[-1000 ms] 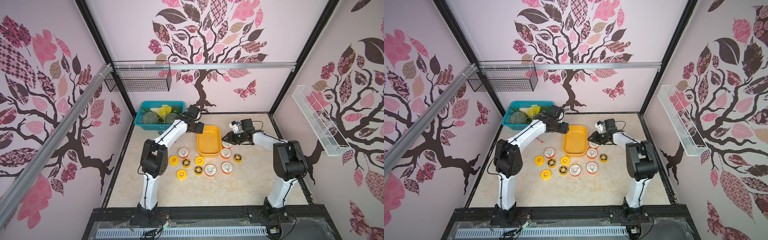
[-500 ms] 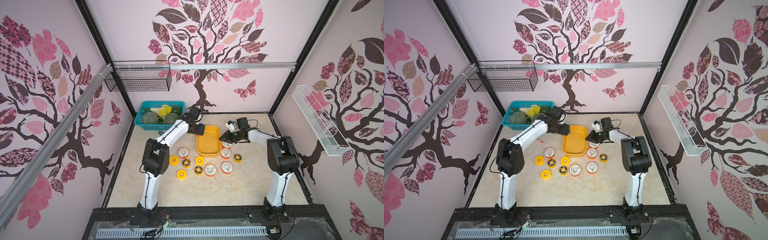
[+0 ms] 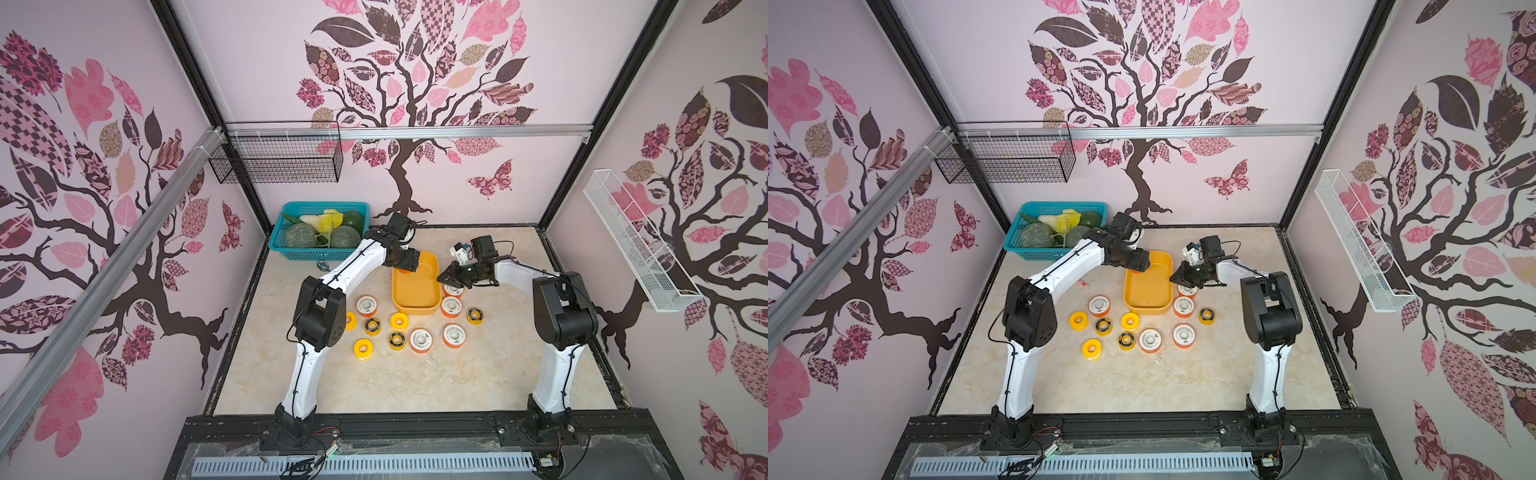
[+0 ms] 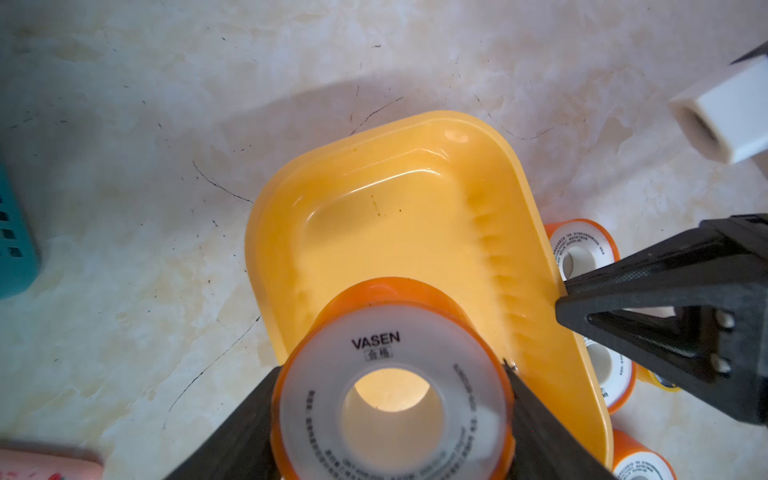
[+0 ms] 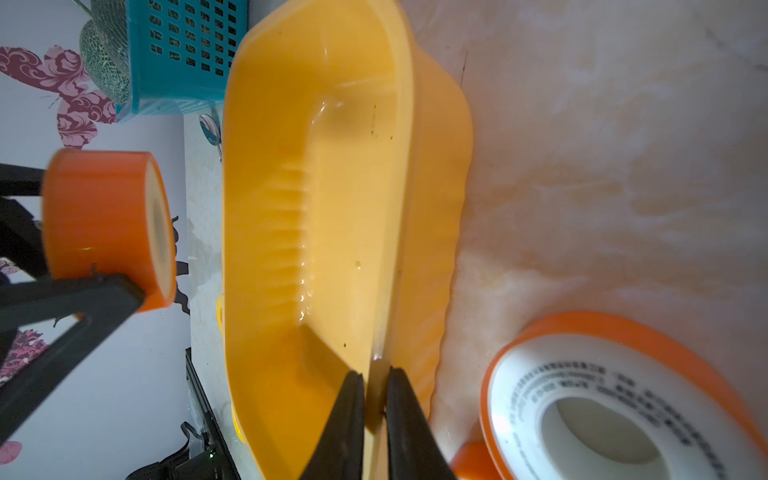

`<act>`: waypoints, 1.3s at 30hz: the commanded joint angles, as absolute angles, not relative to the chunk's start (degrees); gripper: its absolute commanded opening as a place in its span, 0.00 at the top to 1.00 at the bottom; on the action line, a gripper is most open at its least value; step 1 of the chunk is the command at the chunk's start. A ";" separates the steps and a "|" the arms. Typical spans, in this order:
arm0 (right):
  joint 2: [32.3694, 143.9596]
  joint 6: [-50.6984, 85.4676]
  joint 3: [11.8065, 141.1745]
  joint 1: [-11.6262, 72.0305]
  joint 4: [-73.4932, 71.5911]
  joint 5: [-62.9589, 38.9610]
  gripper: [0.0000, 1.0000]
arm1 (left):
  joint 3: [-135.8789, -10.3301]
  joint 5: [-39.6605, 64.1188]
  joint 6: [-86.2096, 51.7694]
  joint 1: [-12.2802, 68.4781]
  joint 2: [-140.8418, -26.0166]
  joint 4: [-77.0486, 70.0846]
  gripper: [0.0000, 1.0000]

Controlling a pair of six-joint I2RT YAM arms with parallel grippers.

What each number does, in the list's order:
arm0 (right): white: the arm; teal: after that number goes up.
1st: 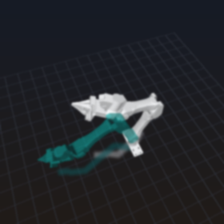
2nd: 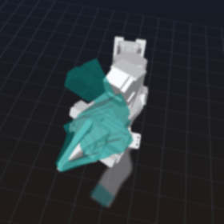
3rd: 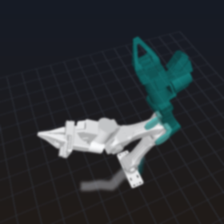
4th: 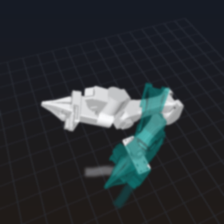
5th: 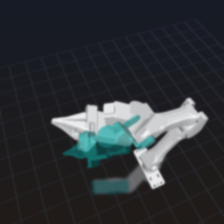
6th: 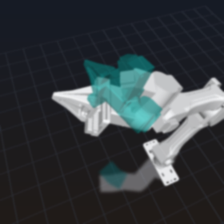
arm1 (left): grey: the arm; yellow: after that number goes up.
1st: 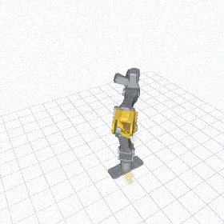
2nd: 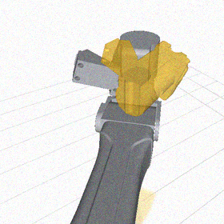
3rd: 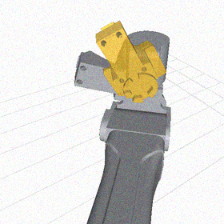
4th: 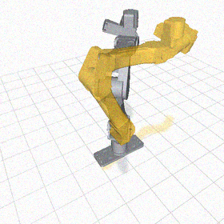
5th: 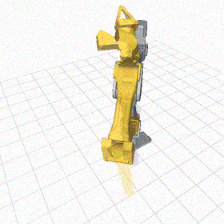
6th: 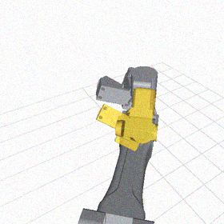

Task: Put the sealing tape into the storage box
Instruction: Place the sealing tape in the storage box.

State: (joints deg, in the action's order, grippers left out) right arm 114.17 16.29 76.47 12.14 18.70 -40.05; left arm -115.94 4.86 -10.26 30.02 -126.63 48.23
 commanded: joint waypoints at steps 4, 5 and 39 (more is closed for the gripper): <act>112.52 17.74 75.03 13.47 18.50 -40.14 0.84 | -119.18 5.93 -10.12 31.02 -130.38 48.98 0.29; 112.43 18.00 74.85 13.54 18.24 -40.21 0.84 | -119.68 6.06 -10.28 31.05 -130.95 49.06 0.29; 111.43 22.05 73.04 16.09 15.90 -38.86 0.86 | -126.96 5.55 -11.91 31.21 -141.21 49.24 0.16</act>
